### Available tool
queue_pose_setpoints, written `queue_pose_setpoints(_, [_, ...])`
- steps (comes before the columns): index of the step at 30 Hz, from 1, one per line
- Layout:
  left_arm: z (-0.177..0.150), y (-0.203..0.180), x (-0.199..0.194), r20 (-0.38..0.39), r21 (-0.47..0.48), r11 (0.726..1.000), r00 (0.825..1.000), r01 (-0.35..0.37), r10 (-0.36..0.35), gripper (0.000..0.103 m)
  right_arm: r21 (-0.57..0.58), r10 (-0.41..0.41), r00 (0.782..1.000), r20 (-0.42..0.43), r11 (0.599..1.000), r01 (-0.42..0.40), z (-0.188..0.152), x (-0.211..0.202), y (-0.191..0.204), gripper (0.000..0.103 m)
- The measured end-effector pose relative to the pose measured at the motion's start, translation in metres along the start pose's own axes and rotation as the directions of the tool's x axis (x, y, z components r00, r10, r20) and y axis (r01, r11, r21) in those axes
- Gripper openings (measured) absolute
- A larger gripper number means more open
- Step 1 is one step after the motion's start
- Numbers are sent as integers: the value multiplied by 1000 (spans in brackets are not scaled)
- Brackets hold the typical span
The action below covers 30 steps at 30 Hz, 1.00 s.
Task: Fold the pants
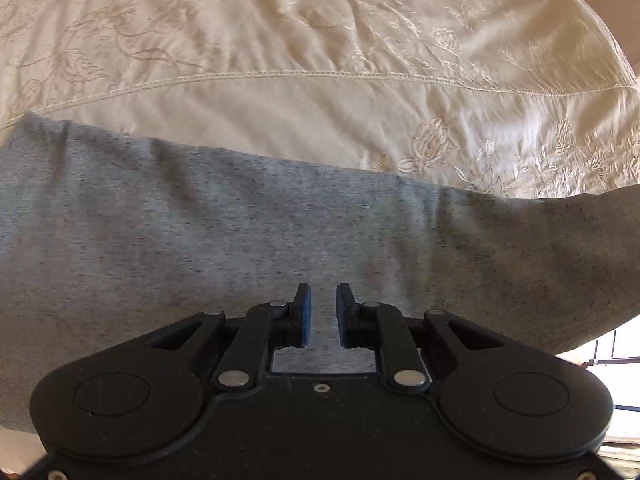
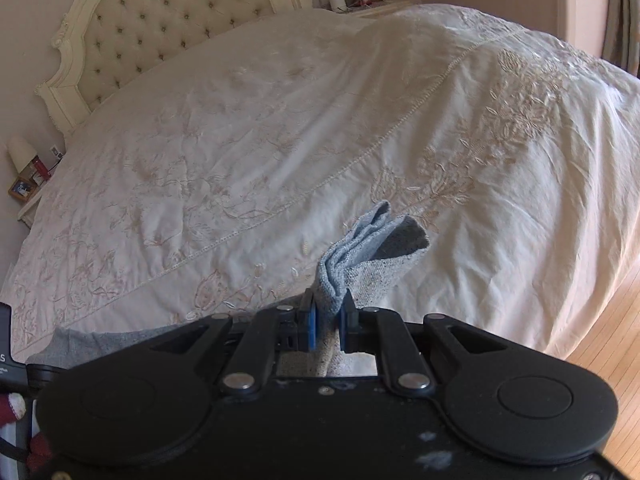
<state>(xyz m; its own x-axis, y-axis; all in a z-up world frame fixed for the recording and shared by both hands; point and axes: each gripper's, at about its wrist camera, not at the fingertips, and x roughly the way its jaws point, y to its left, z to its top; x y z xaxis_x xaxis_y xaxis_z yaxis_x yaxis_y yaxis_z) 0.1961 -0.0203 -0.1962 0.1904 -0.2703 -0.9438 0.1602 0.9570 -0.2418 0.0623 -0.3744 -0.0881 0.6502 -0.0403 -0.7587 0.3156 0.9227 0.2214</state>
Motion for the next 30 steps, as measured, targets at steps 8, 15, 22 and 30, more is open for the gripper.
queue_pose_setpoints(8, [-19, 95, -29, 35, -47, 998, 999, -39, 41, 22, -281, 237, 971, -12, 932, -231, -39, -24, 178, 12])
queue_pose_setpoints(15, [-41, 166, -48, 35, -101, 991, 995, -89, 93, 22, -362, 267, 937, -225, 870, -335, -139, 54, 295, 13])
queue_pose_setpoints(22, [-48, 193, -59, 41, -70, 992, 994, -101, 104, 22, -247, 330, 879, -345, 871, -424, -174, 75, 321, 28])
queue_pose_setpoints(30, [-33, 169, -56, 52, -13, 1000, 999, -8, 9, 22, -223, 296, 936, -192, 915, -335, -137, 44, 286, 31])
